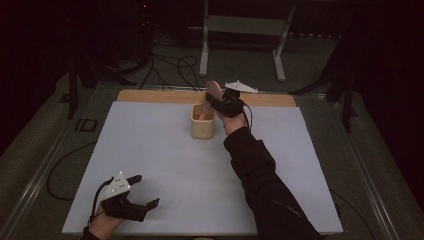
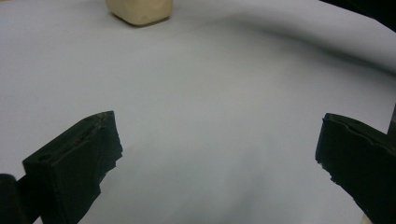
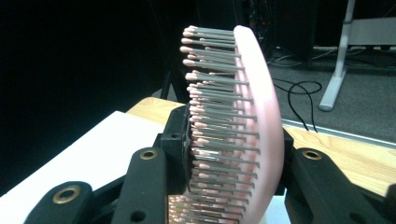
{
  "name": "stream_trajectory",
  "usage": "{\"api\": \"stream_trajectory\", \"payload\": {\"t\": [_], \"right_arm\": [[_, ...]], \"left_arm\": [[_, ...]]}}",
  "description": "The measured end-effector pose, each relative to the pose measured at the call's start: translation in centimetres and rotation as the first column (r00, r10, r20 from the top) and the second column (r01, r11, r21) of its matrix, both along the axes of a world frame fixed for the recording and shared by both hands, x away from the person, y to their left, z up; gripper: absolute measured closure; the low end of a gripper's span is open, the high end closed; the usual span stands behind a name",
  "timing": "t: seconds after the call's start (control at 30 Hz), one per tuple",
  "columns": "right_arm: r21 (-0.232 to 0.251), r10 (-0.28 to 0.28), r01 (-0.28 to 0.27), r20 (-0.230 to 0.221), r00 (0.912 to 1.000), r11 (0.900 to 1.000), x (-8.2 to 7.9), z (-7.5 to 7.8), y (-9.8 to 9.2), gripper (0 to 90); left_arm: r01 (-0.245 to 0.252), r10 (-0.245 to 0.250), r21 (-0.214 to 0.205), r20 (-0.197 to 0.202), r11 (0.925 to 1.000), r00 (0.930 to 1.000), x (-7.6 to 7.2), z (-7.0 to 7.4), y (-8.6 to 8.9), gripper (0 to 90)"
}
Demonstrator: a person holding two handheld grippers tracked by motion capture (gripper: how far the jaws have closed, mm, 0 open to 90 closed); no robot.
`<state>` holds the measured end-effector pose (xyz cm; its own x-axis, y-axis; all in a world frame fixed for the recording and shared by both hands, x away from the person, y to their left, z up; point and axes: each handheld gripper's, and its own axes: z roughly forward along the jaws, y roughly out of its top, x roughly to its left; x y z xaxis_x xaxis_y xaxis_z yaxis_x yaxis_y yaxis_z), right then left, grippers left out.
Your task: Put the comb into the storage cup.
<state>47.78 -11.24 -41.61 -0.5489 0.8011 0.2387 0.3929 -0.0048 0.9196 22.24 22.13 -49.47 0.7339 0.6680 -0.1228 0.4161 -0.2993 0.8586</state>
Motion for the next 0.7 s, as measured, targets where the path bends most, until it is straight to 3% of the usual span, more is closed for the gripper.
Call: {"api": "stream_trajectory", "payload": {"t": [0.2,0.3,0.37,0.4,0.6,0.7], "right_arm": [[-0.015,-0.002,0.002,-0.015,0.9999,0.9999,0.3,0.0,-0.8,59.8],[-0.033,0.003,-0.004,-0.032,0.9995,0.9995,0.4,0.0,-0.8,38.0],[-0.044,0.003,-0.004,-0.038,0.9993,0.9990,0.4,0.0,-0.8,33.7],[-0.047,-0.002,0.000,-0.042,0.9991,0.9989,0.4,0.1,-1.0,25.3],[-0.076,0.016,-0.021,-0.066,0.9977,0.9969,0.4,0.1,-1.3,14.4],[-0.090,0.025,-0.031,-0.068,0.9974,0.9954,0.3,0.1,-1.4,13.6]], "left_arm": [[0.002,-0.002,0.002,-0.003,1.0000,1.0000,0.1,-0.1,0.0,0.4],[0.006,-0.006,0.006,-0.003,1.0000,1.0000,0.1,-0.1,-0.1,0.4],[0.004,-0.004,0.003,-0.005,1.0000,1.0000,0.1,-0.1,-0.1,0.4],[0.005,-0.005,0.006,-0.006,1.0000,1.0000,0.0,-0.1,-0.1,0.4],[0.006,-0.006,0.009,-0.006,0.9999,1.0000,0.1,-0.1,-0.1,0.4],[0.002,-0.002,0.004,-0.006,1.0000,1.0000,0.1,-0.1,-0.1,0.4]]}}
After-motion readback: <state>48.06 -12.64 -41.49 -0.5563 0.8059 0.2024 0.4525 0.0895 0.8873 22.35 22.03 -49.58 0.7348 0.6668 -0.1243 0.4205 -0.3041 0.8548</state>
